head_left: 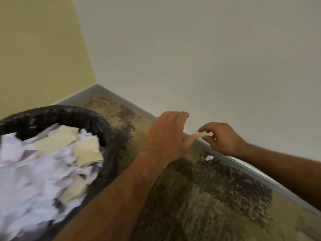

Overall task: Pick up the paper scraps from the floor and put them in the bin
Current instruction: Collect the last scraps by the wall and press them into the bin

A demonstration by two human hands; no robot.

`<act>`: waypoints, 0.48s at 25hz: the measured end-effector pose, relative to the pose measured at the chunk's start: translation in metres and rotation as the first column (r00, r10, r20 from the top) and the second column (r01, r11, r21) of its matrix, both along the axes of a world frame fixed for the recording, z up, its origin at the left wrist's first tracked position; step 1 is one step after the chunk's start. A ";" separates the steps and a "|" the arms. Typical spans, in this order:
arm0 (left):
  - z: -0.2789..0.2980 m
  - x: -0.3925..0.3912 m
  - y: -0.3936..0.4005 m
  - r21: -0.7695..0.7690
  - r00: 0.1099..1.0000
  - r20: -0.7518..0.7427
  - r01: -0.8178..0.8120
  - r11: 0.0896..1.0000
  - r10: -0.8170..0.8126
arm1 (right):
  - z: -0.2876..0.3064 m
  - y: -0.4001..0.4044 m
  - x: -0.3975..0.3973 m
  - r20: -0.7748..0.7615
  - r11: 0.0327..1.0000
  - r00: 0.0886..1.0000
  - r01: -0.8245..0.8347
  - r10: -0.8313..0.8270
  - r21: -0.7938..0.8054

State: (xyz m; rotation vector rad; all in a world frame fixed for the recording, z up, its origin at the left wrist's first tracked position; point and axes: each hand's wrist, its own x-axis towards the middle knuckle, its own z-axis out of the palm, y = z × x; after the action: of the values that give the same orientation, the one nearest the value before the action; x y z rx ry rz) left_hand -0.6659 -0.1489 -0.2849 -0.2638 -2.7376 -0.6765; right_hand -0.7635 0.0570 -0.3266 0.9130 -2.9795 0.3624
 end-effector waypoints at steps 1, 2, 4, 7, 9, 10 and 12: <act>-0.028 -0.015 0.013 -0.015 0.998 0.055 0.012 1.000 -0.011 | -0.017 0.020 -0.006 0.018 0.999 1.000 0.011 -0.012 0.039; -0.055 -0.026 0.020 -0.040 0.992 0.123 0.012 0.999 -0.007 | -0.034 0.036 -0.010 0.042 0.998 0.999 0.018 -0.021 0.059; -0.108 -0.042 0.030 -0.105 0.965 0.262 -0.001 0.994 0.029 | -0.070 0.059 -0.015 0.096 0.997 0.995 0.013 -0.020 0.072; -0.176 -0.051 0.037 -0.201 0.910 0.401 -0.021 0.979 0.102 | -0.130 0.079 -0.024 0.161 0.993 0.987 -0.024 0.006 0.113; -0.208 -0.048 0.037 -0.241 0.865 0.486 -0.009 0.971 0.128 | -0.164 0.086 -0.026 0.168 0.986 0.986 -0.033 0.005 0.161; -0.221 -0.045 0.037 -0.248 0.842 0.521 -0.006 0.969 0.138 | -0.177 0.088 -0.025 0.153 0.982 0.988 -0.032 0.004 0.185; -0.240 -0.040 0.038 -0.271 0.822 0.547 -0.003 0.963 0.156 | -0.197 0.093 -0.026 0.100 0.976 0.995 -0.018 -0.004 0.217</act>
State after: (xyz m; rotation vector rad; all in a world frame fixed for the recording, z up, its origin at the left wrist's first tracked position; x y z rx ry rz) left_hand -0.7055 -0.1111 -0.5247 0.0094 -3.3943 -0.4124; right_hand -0.7893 0.1496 -0.5238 0.9486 -3.1569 0.0831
